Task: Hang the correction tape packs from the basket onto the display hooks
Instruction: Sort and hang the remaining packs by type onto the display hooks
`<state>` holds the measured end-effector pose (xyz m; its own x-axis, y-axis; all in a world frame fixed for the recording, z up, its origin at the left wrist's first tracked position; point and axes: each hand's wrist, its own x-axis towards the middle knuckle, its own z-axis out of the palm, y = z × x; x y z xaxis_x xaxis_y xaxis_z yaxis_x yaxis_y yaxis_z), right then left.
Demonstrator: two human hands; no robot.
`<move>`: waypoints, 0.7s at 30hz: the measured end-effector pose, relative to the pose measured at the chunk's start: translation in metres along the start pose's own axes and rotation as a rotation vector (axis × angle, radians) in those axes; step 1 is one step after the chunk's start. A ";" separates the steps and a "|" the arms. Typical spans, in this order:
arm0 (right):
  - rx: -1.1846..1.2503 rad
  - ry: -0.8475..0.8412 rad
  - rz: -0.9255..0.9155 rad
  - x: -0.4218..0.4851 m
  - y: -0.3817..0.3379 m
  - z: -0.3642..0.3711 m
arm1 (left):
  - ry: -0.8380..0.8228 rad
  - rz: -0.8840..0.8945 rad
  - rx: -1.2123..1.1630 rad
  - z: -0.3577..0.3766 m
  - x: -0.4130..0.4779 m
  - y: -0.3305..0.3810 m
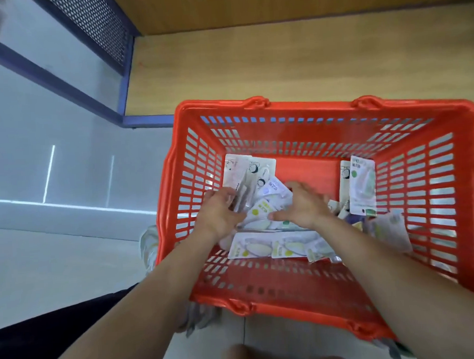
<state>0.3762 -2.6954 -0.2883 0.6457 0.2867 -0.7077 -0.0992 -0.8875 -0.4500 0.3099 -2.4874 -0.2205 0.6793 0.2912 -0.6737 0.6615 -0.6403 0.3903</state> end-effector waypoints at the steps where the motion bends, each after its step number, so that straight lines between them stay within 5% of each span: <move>1: 0.002 0.005 0.010 -0.001 -0.001 0.001 | 0.004 0.006 0.005 0.002 0.002 0.000; 9: -0.016 0.089 0.013 -0.005 -0.010 -0.001 | -0.047 0.000 -0.124 0.006 0.016 0.000; 14: 0.154 0.145 0.005 -0.006 0.005 -0.026 | -0.106 0.131 -0.064 0.013 0.024 0.013; 21: 0.407 0.184 -0.046 -0.005 0.023 -0.053 | -0.134 0.130 -0.321 0.020 0.037 0.018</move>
<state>0.4109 -2.7364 -0.2665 0.7764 0.2207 -0.5903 -0.3337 -0.6507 -0.6821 0.3406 -2.5023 -0.2505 0.7308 0.1125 -0.6732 0.6525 -0.4046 0.6407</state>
